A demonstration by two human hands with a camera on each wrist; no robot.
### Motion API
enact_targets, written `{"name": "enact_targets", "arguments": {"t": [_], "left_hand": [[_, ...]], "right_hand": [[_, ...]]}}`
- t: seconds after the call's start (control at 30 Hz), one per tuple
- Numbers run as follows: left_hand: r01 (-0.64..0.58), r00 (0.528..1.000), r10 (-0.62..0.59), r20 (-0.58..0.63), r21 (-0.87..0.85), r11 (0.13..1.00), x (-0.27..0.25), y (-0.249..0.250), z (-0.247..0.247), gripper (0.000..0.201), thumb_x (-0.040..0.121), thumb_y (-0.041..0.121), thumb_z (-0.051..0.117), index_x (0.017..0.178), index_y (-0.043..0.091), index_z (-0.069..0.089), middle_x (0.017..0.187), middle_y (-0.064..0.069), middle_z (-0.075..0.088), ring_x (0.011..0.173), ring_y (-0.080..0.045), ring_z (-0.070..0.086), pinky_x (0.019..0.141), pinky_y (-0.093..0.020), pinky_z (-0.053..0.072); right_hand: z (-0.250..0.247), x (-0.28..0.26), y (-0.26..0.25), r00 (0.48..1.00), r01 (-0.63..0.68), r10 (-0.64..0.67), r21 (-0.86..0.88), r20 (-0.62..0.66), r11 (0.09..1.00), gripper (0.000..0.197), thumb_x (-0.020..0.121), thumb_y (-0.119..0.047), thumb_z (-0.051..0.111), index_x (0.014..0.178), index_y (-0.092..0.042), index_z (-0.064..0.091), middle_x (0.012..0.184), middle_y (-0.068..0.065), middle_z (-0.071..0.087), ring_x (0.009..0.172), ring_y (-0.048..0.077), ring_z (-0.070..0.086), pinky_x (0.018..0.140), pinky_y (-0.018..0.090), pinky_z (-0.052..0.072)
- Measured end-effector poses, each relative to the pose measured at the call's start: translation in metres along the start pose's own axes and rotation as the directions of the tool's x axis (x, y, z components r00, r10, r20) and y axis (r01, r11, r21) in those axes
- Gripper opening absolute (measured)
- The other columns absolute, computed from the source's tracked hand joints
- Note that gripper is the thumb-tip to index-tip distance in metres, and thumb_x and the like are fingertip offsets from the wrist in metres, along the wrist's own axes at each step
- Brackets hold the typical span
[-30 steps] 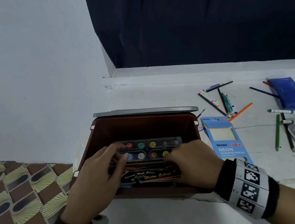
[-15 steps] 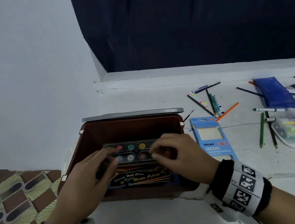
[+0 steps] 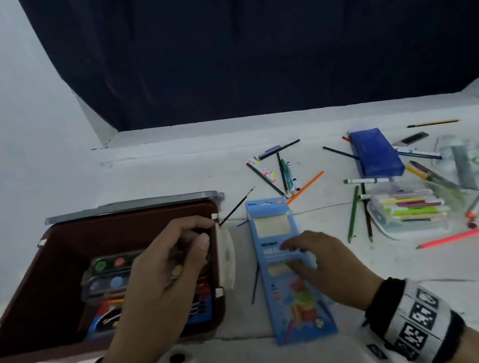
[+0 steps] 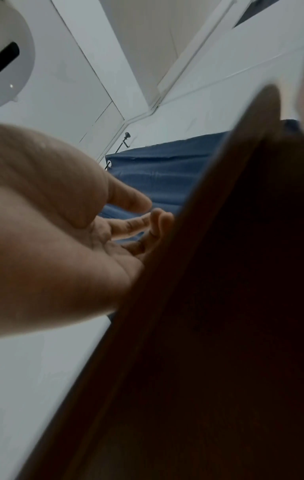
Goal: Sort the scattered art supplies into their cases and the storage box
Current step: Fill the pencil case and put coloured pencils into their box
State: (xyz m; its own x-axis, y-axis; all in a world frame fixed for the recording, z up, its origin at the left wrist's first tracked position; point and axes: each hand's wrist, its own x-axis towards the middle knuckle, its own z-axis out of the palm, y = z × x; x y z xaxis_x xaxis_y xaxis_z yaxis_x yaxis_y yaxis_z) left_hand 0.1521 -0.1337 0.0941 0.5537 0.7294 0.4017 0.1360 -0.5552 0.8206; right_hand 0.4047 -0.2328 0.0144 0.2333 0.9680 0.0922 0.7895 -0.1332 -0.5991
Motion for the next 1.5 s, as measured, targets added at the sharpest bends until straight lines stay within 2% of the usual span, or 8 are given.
{"name": "enact_targets", "arguments": {"t": [0.1,0.2,0.37,0.63,0.83,1.07,1.27,1.5], "left_hand": [[0.049,0.999,-0.046,0.025,-0.100,0.994,0.005,0.014,0.036,0.022,0.096,0.031,0.051,0.113,0.029,0.064,0.090,-0.003,0.067,0.086,-0.021,0.066,0.075,-0.035,0.053],[0.109,0.992,-0.098,0.085,-0.137,0.985,0.004,0.021,0.073,0.021,0.096,0.034,0.052,0.113,0.033,0.064,0.102,0.003,0.068,0.101,-0.015,0.066,0.081,-0.022,0.053],[0.284,0.939,-0.278,0.202,0.000,0.959,0.001,0.015,0.129,0.025,0.095,0.037,0.047,0.118,0.039,0.058,0.112,0.034,0.061,0.114,0.011,0.056,0.081,-0.003,0.043],[0.357,0.834,-0.413,0.366,0.212,0.910,0.016,-0.008,0.187,0.026,0.102,0.048,0.041,0.127,0.049,0.051,0.121,0.032,0.061,0.114,0.009,0.056,0.095,-0.025,0.047],[0.340,0.789,-0.426,0.442,0.264,0.903,0.023,-0.009,0.214,0.051,0.092,0.070,0.040,0.130,0.040,0.052,0.116,0.005,0.069,0.102,-0.016,0.067,0.091,-0.044,0.053],[0.227,0.813,-0.426,0.397,0.457,0.860,0.042,-0.024,0.227,0.042,0.100,0.043,0.050,0.136,0.022,0.059,0.111,0.011,0.058,0.094,-0.002,0.059,0.083,-0.020,0.050],[0.134,0.805,-0.417,0.422,0.556,0.821,0.050,-0.035,0.219,0.090,0.077,0.087,0.034,0.128,0.019,0.064,0.122,0.017,0.054,0.093,0.000,0.060,0.076,-0.013,0.049],[0.042,0.837,-0.344,0.427,0.576,0.817,0.062,-0.032,0.218,0.052,0.091,0.055,0.057,0.131,0.023,0.062,0.123,0.007,0.058,0.106,-0.007,0.056,0.093,-0.024,0.047]], "right_hand": [[-0.006,-0.012,0.032,0.954,0.121,-0.058,-0.204,0.293,0.971,0.058,0.095,-0.064,0.034,0.132,-0.028,0.061,0.149,-0.001,0.047,0.138,0.021,0.040,0.111,0.037,0.038],[-0.012,-0.019,0.058,0.909,0.215,-0.089,-0.276,0.407,0.937,0.076,0.090,-0.075,0.014,0.139,-0.031,0.052,0.156,0.003,0.037,0.139,0.031,0.041,0.103,0.053,0.044],[-0.044,-0.024,0.084,0.867,0.282,-0.090,-0.332,0.491,0.900,0.079,0.079,-0.066,0.005,0.145,-0.039,0.039,0.161,-0.002,0.023,0.146,0.025,0.024,0.108,0.046,0.033],[-0.087,-0.030,0.129,0.811,0.343,-0.128,-0.286,0.570,0.895,0.088,0.080,-0.079,0.002,0.142,-0.033,0.046,0.160,0.003,0.026,0.145,0.027,0.029,0.108,0.049,0.038],[-0.094,-0.029,0.153,0.796,0.400,-0.163,-0.306,0.582,0.864,0.051,0.096,-0.057,0.026,0.133,-0.037,0.053,0.154,0.004,0.037,0.141,0.028,0.035,0.102,0.050,0.044],[-0.105,-0.025,0.158,0.789,0.359,-0.208,-0.159,0.578,0.920,0.042,0.100,-0.038,0.039,0.136,-0.025,0.055,0.154,0.002,0.038,0.140,0.023,0.035,0.109,0.047,0.038],[-0.107,-0.017,0.152,0.896,0.319,-0.219,-0.215,0.387,0.923,0.040,0.097,-0.013,0.045,0.137,-0.017,0.051,0.138,0.006,0.045,0.121,0.024,0.049,0.096,0.038,0.047],[-0.115,0.024,0.120,0.908,0.368,-0.162,-0.551,0.386,0.749,0.014,0.083,-0.009,0.059,0.097,-0.013,0.062,0.099,0.009,0.060,0.093,0.029,0.059,0.069,0.036,0.041]]}}
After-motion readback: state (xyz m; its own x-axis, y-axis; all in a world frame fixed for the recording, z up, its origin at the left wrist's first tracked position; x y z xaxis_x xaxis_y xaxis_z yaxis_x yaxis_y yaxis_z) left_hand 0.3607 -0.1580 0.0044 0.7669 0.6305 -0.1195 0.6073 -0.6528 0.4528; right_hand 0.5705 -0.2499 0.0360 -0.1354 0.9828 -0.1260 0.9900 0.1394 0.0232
